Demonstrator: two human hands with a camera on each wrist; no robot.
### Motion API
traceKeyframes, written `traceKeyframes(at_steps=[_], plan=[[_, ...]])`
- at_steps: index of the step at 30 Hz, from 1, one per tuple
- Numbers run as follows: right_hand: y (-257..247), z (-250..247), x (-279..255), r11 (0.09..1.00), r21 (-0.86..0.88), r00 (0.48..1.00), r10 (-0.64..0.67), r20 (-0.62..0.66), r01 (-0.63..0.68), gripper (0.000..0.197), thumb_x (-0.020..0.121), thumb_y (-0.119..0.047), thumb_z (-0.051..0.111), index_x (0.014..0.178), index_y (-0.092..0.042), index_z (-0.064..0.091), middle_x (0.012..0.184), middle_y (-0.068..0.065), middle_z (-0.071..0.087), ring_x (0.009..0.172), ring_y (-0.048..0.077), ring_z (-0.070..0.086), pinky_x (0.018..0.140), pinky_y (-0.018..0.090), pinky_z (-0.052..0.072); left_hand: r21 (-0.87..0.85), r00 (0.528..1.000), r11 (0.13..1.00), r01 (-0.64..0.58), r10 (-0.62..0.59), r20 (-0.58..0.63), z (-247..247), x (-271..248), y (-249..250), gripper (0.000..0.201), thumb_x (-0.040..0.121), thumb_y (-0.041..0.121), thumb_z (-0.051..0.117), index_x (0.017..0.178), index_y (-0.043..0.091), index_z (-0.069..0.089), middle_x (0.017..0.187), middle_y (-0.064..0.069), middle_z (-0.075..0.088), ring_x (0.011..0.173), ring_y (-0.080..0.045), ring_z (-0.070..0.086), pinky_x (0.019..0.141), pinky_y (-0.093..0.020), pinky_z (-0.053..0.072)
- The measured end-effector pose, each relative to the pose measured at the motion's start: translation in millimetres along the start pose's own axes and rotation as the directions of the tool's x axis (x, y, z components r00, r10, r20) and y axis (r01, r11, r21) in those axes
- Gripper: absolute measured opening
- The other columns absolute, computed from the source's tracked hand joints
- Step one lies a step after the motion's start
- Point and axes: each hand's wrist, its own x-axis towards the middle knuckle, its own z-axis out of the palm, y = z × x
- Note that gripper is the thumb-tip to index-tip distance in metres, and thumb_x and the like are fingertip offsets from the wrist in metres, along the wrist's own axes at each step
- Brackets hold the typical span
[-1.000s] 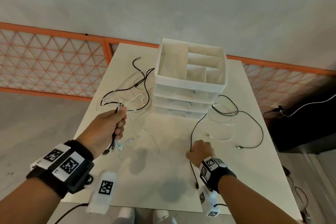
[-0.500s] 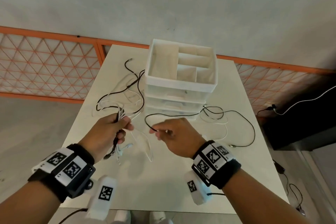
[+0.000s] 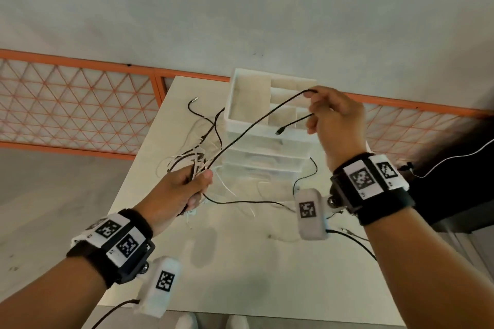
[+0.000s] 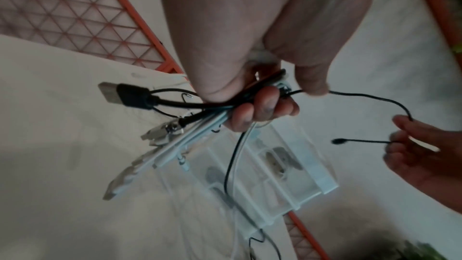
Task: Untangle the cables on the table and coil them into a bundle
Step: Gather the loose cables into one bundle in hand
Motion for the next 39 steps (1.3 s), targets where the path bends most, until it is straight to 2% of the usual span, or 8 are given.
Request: traceKeyframes(at_steps=[5,8,11,14,19,23,31,39], plan=[[35,-43,14,0.927,-0.351,0.989,0.092,-0.118,-0.129,0.039,0.085,-0.012,0.05,0.07,-0.04,0.074,0.072,-0.015,0.069,0.064,0.022,0.06,0.065,0.04,0.052,-0.096,0.985,0.995,0.004,-0.021,-0.174,-20,-3,-12,0.039,0.066,0.052,0.077,0.077,0.015,0.071,0.08,-0.013,0.053,0.052,-0.014,0.035,0.051,-0.027,0.028],[61,-52,-5,0.652,-0.75,0.946,0.302,0.12,-0.113,0.025,0.091,-0.018,0.054,0.089,-0.032,0.075,0.099,0.001,0.075,0.087,0.025,0.065,0.081,0.033,0.052,-0.178,0.977,0.984,-0.022,-0.017,-0.21,-29,0,-6,0.047,0.066,0.053,0.082,0.086,0.012,0.072,0.08,-0.015,0.052,0.05,-0.013,0.036,0.058,-0.038,0.017],[73,-46,-25,0.478,-0.871,0.892,0.436,0.123,-0.113,0.034,0.086,-0.023,0.063,0.12,-0.027,0.067,0.12,0.006,0.069,0.108,0.027,0.063,0.093,0.033,0.049,-0.172,0.985,0.982,-0.078,0.05,-0.163,-27,2,7,0.058,0.063,0.051,0.085,0.093,0.005,0.068,0.074,-0.007,0.063,0.049,-0.012,0.034,0.05,-0.025,0.03],[50,-20,-39,0.615,-0.786,0.921,0.267,0.285,0.064,0.052,0.086,-0.029,0.067,0.136,-0.033,0.055,0.105,0.0,0.067,0.099,0.019,0.061,0.086,0.029,0.045,-0.102,0.994,0.992,-0.068,0.059,-0.089,-15,1,21,0.029,0.082,0.03,0.077,0.091,0.004,0.068,0.07,-0.007,0.064,0.049,-0.013,0.03,0.049,-0.025,0.028],[16,52,-59,0.752,-0.593,0.765,0.192,0.615,0.289,0.032,0.085,-0.043,0.067,0.117,-0.044,0.062,0.07,-0.009,0.067,0.081,0.013,0.067,0.086,0.031,0.052,-0.009,0.998,0.999,-0.047,0.047,-0.034,3,0,32,0.02,0.088,0.017,0.07,0.091,-0.002,0.068,0.07,-0.007,0.066,0.047,-0.013,0.033,0.049,-0.025,0.03],[21,72,-52,0.753,-0.61,0.835,0.154,0.529,0.247,0.02,0.089,-0.044,0.064,0.072,-0.034,0.064,0.066,-0.011,0.062,0.077,0.018,0.064,0.086,0.037,0.054,-0.013,0.999,0.999,-0.04,0.04,-0.014,-1,-5,32,0.023,0.078,0.023,0.075,0.087,0.004,0.066,0.068,-0.005,0.065,0.048,-0.013,0.036,0.049,-0.023,0.032],[-24,42,-13,0.945,-0.306,0.978,-0.054,0.203,0.116,0.009,0.097,-0.031,0.057,0.089,-0.028,0.059,0.064,0.001,0.072,0.052,0.016,0.062,0.059,0.029,0.05,0.025,0.994,0.999,0.022,-0.019,-0.112,-26,-9,10,0.018,0.093,0.019,0.065,0.082,0.006,0.061,0.069,-0.006,0.063,0.051,-0.014,0.033,0.049,-0.022,0.032],[-47,70,-16,0.999,-0.037,0.945,-0.024,0.325,0.038,0.011,0.1,-0.027,0.056,0.088,-0.028,0.055,0.078,0.004,0.077,0.05,0.02,0.06,0.048,0.023,0.043,0.279,0.971,0.937,0.209,-0.165,-0.173,-40,-10,-12,0.036,0.1,0.038,0.052,0.078,0.01,0.058,0.07,-0.01,0.071,0.047,-0.012,0.038,0.048,-0.021,0.033]])
